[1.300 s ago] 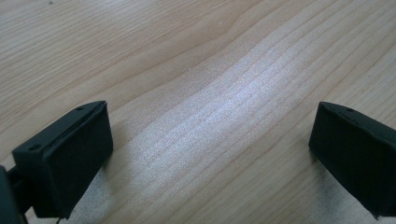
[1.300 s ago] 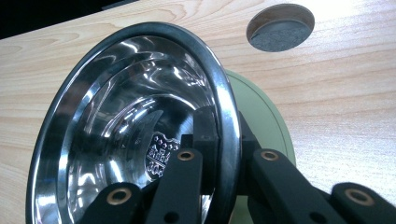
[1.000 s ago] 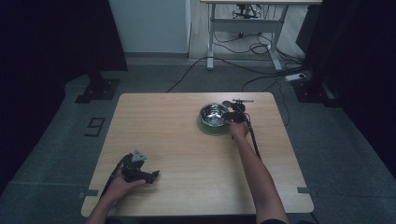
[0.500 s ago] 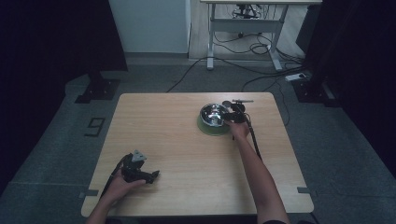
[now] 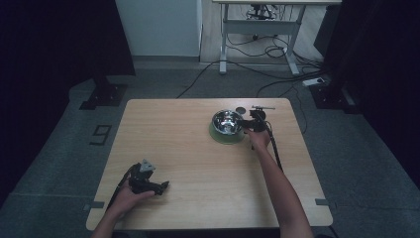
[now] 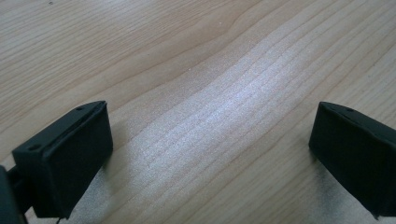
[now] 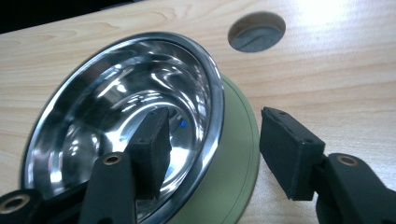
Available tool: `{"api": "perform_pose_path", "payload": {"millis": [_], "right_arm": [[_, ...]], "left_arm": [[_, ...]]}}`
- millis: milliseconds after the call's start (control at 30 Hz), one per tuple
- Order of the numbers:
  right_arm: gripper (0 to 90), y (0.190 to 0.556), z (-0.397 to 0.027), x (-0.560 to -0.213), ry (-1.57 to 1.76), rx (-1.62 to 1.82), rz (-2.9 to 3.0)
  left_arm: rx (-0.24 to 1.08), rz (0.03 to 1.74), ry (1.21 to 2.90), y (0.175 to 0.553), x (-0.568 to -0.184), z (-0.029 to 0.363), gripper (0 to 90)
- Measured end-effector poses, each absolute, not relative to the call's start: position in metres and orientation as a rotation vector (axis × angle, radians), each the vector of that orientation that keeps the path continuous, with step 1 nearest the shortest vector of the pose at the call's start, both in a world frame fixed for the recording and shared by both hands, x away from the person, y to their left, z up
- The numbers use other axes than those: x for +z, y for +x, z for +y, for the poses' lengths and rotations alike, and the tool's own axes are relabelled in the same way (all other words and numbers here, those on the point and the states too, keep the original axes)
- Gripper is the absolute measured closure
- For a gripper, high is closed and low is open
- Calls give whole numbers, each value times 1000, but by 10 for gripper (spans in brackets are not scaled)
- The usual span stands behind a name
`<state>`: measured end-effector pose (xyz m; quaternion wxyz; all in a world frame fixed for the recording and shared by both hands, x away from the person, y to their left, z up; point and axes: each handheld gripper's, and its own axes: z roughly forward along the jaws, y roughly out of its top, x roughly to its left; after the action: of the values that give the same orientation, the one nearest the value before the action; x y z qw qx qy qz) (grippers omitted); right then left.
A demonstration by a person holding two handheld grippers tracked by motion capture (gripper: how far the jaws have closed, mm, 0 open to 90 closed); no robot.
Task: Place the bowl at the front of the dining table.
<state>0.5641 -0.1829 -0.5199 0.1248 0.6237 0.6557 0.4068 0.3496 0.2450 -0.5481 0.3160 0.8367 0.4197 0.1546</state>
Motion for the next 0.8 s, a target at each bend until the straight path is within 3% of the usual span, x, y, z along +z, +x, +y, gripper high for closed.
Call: {"api": "perform_pose_path", "payload": {"millis": [800], "right_arm": [[419,504,-188,-490,1619,1231,2054]], "left_arm": [[407,1106,2204,349,-548,245,0]]}}
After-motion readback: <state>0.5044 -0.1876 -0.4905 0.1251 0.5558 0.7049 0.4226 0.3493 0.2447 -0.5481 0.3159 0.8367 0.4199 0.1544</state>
